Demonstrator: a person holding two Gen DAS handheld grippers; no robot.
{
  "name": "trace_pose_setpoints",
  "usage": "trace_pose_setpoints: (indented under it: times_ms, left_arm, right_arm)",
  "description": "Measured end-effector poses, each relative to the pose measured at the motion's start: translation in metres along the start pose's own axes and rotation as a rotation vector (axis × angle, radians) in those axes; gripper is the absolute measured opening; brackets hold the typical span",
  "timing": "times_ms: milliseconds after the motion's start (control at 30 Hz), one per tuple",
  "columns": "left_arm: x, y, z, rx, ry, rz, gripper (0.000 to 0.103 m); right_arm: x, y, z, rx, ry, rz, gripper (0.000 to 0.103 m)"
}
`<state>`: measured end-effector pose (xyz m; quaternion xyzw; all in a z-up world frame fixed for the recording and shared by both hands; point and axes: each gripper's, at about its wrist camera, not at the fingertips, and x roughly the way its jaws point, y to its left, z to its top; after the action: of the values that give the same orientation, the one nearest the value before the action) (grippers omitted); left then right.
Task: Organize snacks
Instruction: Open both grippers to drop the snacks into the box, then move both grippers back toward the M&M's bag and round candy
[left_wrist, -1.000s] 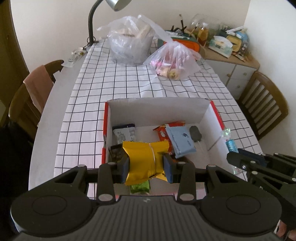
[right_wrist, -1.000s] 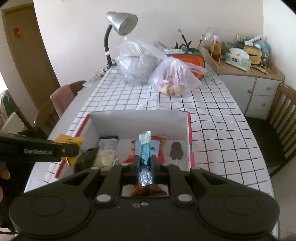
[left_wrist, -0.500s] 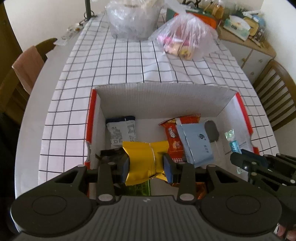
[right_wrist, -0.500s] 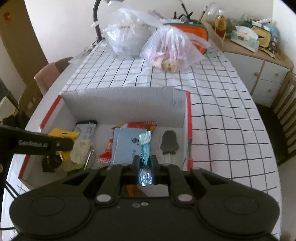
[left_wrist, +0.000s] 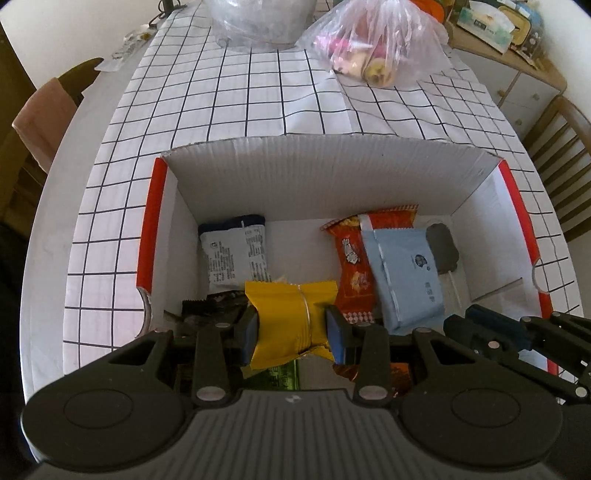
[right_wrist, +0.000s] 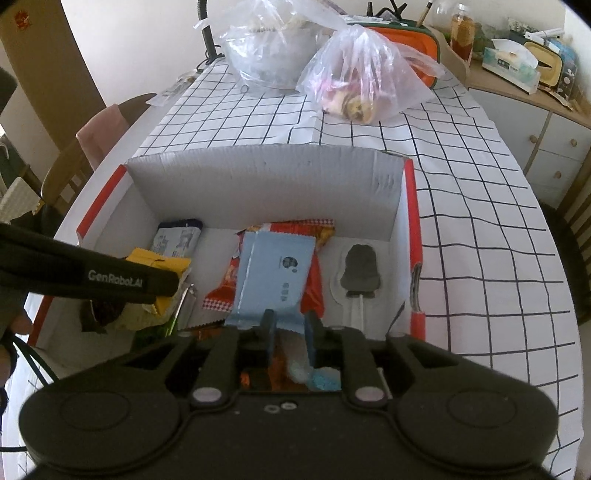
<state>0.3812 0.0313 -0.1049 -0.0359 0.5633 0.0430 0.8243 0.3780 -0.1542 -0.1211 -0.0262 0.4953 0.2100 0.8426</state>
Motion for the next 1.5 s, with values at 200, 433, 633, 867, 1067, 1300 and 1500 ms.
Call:
trace_pose_setpoints:
  times_ms: [200,433,633,867,1067,1300,1500]
  left_arm:
    - [-0.002,-0.002,-0.005,0.001,-0.010,-0.011,0.040]
    - [-0.019,0.000,-0.013,-0.007,-0.052,-0.036,0.056]
    - [-0.041,0.001,-0.023,-0.001,-0.093,-0.056,0.061]
    - [-0.068,0.007,-0.040,0.000,-0.137,-0.067,0.063]
    - [-0.092,0.013,-0.056,0.001,-0.173,-0.078,0.063]
    - [-0.118,0.018,-0.079,0.006,-0.213,-0.097,0.067]
    - [-0.138,0.026,-0.102,0.004,-0.251,-0.123,0.071]
  right_arm:
    - [-0.003,-0.001,-0.005,0.014,-0.006,0.004,0.025]
    - [-0.021,0.000,-0.010,0.035,-0.036,0.015,0.036]
    - [-0.044,0.006,-0.016,0.042,-0.076,0.024,0.047]
    - [-0.072,0.017,-0.025,0.044,-0.124,0.029,0.057]
    - [-0.096,0.028,-0.036,0.042,-0.164,0.031,0.064]
    - [-0.121,0.042,-0.053,0.039,-0.199,0.049,0.075]
    - [-0.141,0.052,-0.071,0.035,-0.223,0.073,0.085]
